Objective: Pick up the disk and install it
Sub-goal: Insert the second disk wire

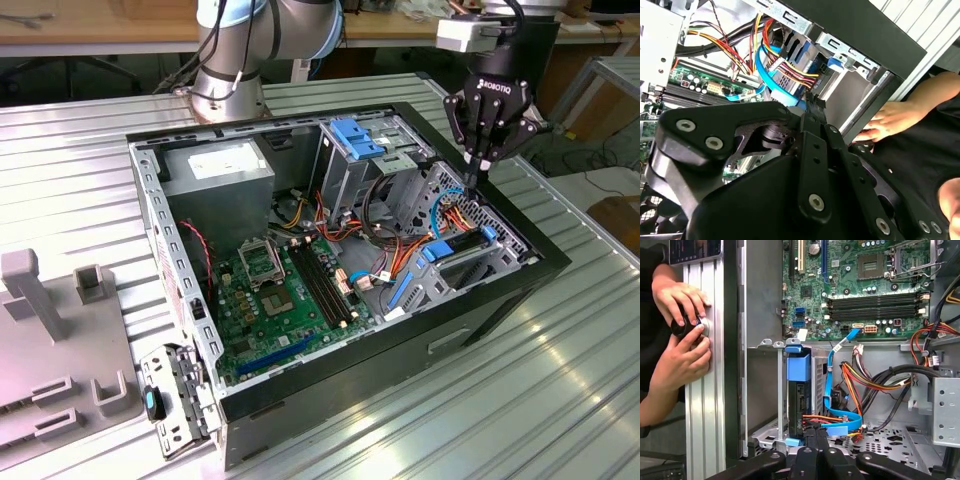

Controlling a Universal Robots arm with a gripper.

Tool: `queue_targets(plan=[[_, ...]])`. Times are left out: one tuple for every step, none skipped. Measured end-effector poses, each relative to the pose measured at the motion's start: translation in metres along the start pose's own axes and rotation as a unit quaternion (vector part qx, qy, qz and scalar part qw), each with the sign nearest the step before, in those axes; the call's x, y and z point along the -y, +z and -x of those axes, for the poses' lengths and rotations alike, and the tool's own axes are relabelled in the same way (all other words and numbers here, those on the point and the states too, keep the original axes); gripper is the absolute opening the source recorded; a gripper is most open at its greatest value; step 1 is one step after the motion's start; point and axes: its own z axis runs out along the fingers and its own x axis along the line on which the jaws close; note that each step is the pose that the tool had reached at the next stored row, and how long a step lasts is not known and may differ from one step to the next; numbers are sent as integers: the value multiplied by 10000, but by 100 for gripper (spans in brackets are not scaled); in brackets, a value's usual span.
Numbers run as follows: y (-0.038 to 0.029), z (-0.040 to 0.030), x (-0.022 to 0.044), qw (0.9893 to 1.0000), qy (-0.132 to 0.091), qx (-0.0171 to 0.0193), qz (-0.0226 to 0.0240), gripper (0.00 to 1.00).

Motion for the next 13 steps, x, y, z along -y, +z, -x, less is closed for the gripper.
queue_targets(plan=[[1,0,0,10000,0,0,0,11],[2,1,0,10000,0,-3,0,11],[3,2,-1,10000,1,-10,-3,11],[10,3,-3,10000,5,-27,-13,11],[14,5,-4,10000,7,-45,-23,11],[17,6,-4,10000,9,-72,-30,11],[20,7,-4,9999,10,-103,-34,12],[25,9,-5,9999,10,-162,-37,18],[32,11,-5,9997,9,-249,-39,18],[38,13,-5,9994,8,-340,-41,18],[42,15,-5,9992,8,-387,-41,19],[45,16,-5,9991,7,-418,-42,25],[51,18,-5,9989,6,-475,-42,32]])
